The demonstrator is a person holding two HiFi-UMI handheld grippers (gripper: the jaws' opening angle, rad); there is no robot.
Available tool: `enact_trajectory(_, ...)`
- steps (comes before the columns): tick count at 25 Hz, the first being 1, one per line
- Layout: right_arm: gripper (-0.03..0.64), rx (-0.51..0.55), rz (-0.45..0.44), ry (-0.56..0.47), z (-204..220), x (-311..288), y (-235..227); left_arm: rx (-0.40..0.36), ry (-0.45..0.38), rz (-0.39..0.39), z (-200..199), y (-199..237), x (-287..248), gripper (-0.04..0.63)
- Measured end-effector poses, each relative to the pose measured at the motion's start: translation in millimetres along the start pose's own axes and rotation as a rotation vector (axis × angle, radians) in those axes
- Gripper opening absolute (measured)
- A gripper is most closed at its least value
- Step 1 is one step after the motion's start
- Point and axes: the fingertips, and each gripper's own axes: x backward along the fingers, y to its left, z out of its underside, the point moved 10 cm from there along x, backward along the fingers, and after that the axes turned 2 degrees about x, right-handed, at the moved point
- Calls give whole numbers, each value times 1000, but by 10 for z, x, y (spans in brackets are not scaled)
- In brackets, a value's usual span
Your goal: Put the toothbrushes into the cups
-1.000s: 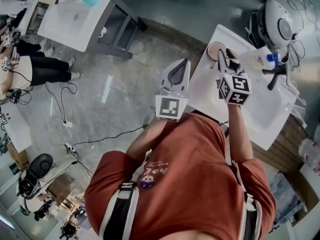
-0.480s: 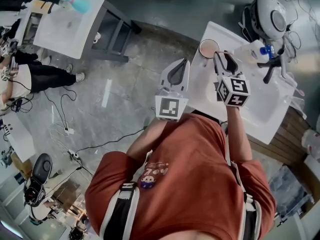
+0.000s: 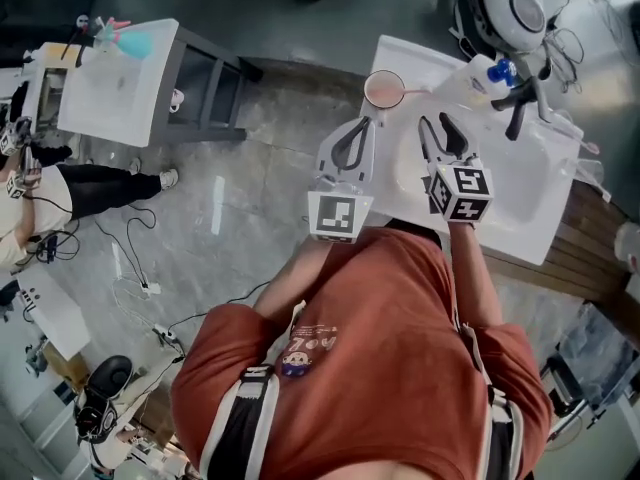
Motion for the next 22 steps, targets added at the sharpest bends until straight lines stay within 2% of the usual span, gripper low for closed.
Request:
enact_trajectory(3,167,-17,34,4,93,169,-120,12,-5,37,-22,-156,-81,20)
enact_trajectory(7,166,-39,92,1,231,422,-297,-16,12,97,-43,-386,-170,20)
enact_trajectory(12,166,-66,166,-22,317,799,-477,-44,-13,161,-201,-623,-291,20)
enact_trajectory(17,166,-100,229,-87,229,1246,-657,-97,-11,229,-397,-842,-407,20)
enact_trajectory(22,166,-85,284,-173,-4,1566,-817,-135,-30,236,-510,-952,-490,20)
